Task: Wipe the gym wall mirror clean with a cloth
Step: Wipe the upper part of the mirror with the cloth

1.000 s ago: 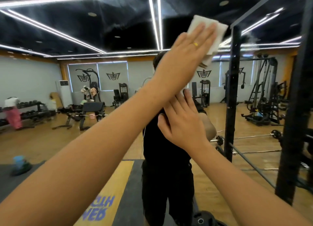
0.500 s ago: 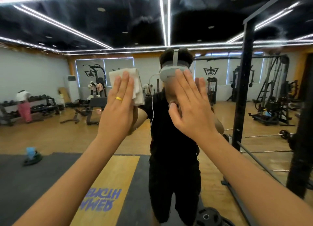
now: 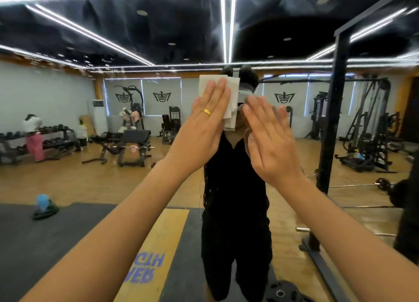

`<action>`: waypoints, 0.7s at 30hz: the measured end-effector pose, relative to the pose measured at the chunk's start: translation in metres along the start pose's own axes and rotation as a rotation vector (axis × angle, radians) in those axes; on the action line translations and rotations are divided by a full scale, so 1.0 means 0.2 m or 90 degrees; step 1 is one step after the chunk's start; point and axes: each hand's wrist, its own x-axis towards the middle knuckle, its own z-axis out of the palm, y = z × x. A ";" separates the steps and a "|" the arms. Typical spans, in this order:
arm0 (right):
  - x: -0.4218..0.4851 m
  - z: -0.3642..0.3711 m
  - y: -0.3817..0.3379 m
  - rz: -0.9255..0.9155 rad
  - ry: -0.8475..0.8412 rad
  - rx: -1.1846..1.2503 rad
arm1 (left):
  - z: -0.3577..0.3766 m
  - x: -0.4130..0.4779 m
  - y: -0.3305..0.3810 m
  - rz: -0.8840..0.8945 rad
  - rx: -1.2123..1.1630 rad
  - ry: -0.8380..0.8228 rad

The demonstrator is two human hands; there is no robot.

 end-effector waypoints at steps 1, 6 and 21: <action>0.01 0.00 -0.01 -0.032 -0.007 0.010 | -0.01 0.01 0.00 0.000 -0.035 -0.014; 0.05 0.04 -0.02 -0.091 -0.064 -0.020 | -0.12 -0.01 -0.03 0.010 -0.165 -0.039; 0.27 0.17 -0.36 0.127 -0.096 -0.124 | -0.17 -0.54 -0.38 -0.144 0.256 0.077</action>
